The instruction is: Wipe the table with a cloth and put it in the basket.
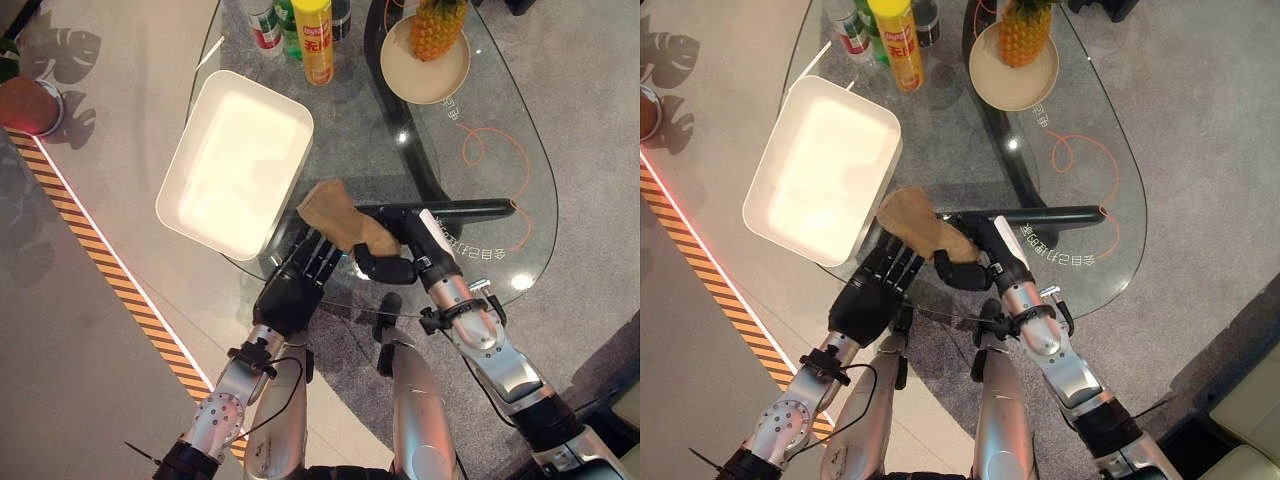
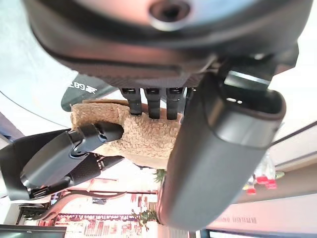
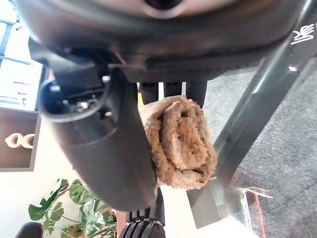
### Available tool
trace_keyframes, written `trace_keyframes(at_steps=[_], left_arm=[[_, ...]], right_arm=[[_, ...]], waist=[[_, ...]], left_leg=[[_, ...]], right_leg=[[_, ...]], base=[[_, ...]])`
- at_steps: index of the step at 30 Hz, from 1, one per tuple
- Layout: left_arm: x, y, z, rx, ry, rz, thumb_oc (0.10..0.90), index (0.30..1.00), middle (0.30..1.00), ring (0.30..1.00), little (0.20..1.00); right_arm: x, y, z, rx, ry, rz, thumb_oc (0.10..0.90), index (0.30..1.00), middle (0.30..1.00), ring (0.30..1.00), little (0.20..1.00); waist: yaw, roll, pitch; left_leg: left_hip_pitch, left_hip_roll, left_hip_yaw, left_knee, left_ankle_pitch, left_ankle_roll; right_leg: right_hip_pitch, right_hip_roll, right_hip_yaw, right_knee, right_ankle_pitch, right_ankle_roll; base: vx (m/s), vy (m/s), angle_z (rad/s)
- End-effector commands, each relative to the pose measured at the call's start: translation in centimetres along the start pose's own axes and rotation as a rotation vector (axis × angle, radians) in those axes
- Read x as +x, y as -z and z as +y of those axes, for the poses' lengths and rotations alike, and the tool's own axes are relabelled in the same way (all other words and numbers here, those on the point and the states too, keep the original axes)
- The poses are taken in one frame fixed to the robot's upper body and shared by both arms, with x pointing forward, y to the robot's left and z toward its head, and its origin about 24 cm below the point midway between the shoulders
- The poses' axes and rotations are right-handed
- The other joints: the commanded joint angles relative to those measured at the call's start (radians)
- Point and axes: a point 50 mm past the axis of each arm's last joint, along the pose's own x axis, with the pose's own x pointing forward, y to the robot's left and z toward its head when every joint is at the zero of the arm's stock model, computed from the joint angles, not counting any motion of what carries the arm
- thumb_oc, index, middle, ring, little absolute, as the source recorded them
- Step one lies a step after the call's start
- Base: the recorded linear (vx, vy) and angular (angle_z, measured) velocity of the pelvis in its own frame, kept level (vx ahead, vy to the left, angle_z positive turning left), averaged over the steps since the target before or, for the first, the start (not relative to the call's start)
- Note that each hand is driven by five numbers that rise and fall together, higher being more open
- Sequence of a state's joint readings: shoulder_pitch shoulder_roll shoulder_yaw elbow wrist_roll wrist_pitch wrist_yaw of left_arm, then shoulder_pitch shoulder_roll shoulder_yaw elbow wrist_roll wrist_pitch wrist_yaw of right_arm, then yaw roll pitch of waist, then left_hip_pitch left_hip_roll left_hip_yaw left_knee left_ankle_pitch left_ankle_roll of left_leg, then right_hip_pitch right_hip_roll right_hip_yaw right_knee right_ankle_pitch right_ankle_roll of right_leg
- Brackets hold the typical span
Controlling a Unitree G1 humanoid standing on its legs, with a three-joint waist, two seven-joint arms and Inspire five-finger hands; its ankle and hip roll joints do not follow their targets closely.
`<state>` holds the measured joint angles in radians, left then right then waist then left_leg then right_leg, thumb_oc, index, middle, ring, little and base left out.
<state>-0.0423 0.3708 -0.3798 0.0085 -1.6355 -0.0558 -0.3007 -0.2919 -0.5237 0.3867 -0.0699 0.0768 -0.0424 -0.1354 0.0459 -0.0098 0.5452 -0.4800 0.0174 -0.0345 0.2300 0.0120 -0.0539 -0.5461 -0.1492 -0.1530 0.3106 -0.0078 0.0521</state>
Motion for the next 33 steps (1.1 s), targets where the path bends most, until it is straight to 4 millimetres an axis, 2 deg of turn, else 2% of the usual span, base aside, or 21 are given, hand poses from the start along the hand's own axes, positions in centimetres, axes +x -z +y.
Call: trace_keyframes(at_steps=[1, 10, 16, 22, 33], left_arm=[[1.2, 0.4, -6.1, -0.039, 0.383, 0.009, 0.8, 0.9, 0.9, 0.9, 0.9], [1.5, 0.7, -6.9, -0.054, 0.45, 0.007, 0.8, 0.9, 0.9, 0.9, 0.9], [1.8, 0.6, -7.2, -0.015, 0.437, -0.016, 0.8, 0.9, 0.9, 0.9, 0.9], [1.9, 0.1, -7.3, 0.01, 0.409, -0.043, 0.8, 0.9, 0.9, 0.9, 0.9], [2.0, -0.2, -7.3, 0.047, 0.378, -0.064, 0.8, 0.9, 0.9, 0.9, 0.9]], right_arm=[[0.0, -7.5, 1.8, 0.009, -0.129, -0.395, 0.1, 0.3, 0.3, 0.3, 0.2], [0.1, -7.3, 2.6, -0.033, -0.164, -0.366, 0.1, 0.3, 0.3, 0.3, 0.2], [0.0, -7.6, 3.1, -0.165, -0.19, -0.389, 0.1, 0.3, 0.3, 0.3, 0.2], [-0.4, -8.4, 3.6, -0.373, -0.266, -0.434, 0.1, 0.3, 0.3, 0.3, 0.2], [-0.8, -8.1, 5.2, -0.417, -0.41, -0.443, 0.1, 0.3, 0.3, 0.3, 0.2]], waist=[[-0.027, -0.01, -0.025], [-0.029, -0.008, -0.025], [-0.032, -0.007, -0.025], [-0.031, -0.01, -0.025], [-0.024, -0.009, -0.025]], left_leg=[[-0.035, -0.071, 0.111, 0.073, -0.029, 0.078], [-0.036, -0.077, 0.107, 0.068, -0.023, 0.077], [-0.039, -0.08, 0.1, 0.072, -0.022, 0.079], [-0.039, -0.082, 0.093, 0.062, -0.015, 0.078], [-0.051, -0.087, 0.08, 0.058, -0.007, 0.075]], right_leg=[[0.059, 0.068, 0.013, -0.074, 0.042, -0.007], [0.057, 0.067, 0.017, -0.077, 0.045, -0.009], [0.052, 0.069, 0.026, -0.073, 0.044, -0.011], [0.052, 0.075, 0.03, -0.078, 0.046, -0.01], [0.043, 0.08, 0.028, -0.078, 0.043, -0.013]], base=[[0.0, 0.0, 0.0], [0.0, 0.0, 0.0], [0.0, 0.0, 0.0], [0.0, 0.0, 0.0], [0.0, 0.0, 0.0]])
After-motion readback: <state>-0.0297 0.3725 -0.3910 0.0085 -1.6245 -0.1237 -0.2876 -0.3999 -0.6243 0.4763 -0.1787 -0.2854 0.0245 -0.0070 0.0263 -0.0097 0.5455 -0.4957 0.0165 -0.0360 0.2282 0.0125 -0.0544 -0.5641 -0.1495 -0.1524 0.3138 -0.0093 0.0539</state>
